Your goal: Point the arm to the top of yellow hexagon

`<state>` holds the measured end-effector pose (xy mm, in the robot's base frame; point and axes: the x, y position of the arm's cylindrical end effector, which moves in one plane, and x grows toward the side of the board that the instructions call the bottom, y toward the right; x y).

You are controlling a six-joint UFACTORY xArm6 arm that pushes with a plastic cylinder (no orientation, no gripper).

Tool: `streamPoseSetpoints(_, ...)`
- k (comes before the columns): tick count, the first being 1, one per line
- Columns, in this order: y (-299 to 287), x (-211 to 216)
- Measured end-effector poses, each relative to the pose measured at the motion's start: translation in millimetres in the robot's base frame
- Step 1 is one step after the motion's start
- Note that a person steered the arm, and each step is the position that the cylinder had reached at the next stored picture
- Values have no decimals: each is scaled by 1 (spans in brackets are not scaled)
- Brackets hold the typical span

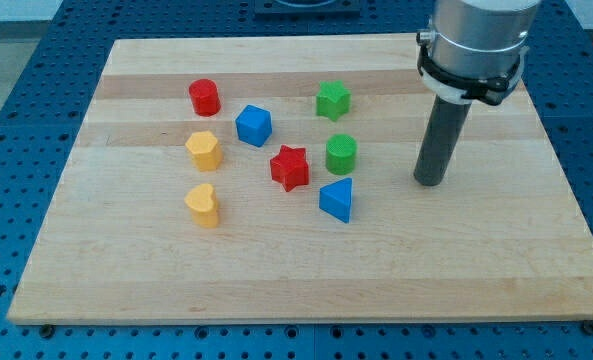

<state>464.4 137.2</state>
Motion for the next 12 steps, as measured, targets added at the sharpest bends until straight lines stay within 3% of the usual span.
streamPoseSetpoints(1,0,-3)
streamPoseSetpoints(2,-13,-64)
streamPoseSetpoints(4,-97,-251)
streamPoseSetpoints(5,-124,-272)
streamPoseSetpoints(7,-231,-272)
streamPoseSetpoints(9,-432,-273)
streamPoseSetpoints(10,-442,-270)
streamPoseSetpoints(12,-436,-157)
